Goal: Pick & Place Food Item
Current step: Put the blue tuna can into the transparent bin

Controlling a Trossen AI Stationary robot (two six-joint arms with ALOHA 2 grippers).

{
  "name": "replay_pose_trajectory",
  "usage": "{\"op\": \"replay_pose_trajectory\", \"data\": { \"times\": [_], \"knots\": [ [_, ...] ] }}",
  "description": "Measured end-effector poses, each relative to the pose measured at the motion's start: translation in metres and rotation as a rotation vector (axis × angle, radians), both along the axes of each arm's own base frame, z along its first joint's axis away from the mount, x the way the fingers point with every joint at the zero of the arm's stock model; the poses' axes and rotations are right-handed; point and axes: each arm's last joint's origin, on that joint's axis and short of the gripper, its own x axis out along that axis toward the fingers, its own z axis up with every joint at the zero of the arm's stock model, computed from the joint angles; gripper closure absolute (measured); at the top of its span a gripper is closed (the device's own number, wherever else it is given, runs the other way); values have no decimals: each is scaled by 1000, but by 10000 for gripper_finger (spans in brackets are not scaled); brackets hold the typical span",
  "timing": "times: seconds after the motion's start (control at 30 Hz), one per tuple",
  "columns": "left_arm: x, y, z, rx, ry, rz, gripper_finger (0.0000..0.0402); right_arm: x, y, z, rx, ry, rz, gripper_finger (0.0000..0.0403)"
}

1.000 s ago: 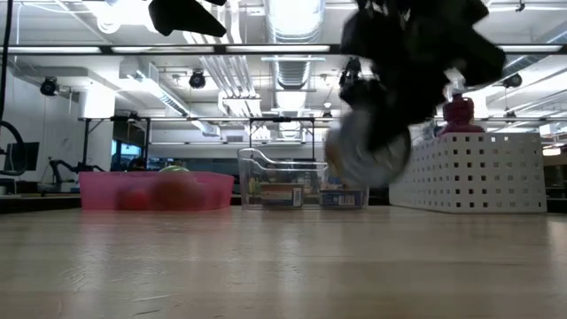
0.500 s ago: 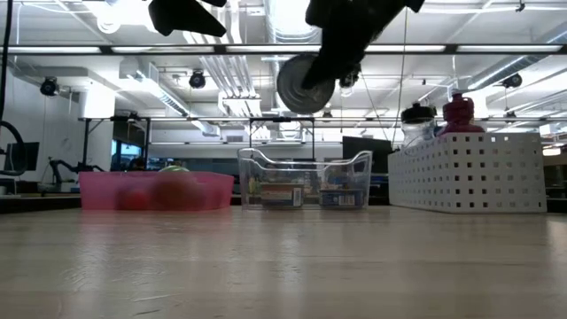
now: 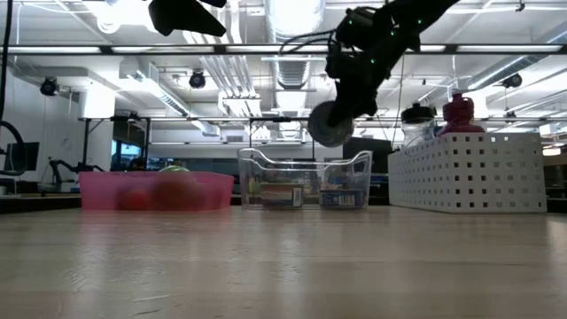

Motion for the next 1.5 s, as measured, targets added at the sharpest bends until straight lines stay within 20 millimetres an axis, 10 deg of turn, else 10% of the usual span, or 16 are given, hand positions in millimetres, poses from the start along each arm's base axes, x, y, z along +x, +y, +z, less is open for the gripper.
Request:
{"op": "replay_pose_trajectory", "data": {
  "times": [0.67,1.5],
  "knots": [
    [0,0,0,2,6,1,76,19,-16,-53,39,97,-17,273],
    [0,0,0,2,5,1,103,11,-16,-70,121,90,35,273]
  ]
}}
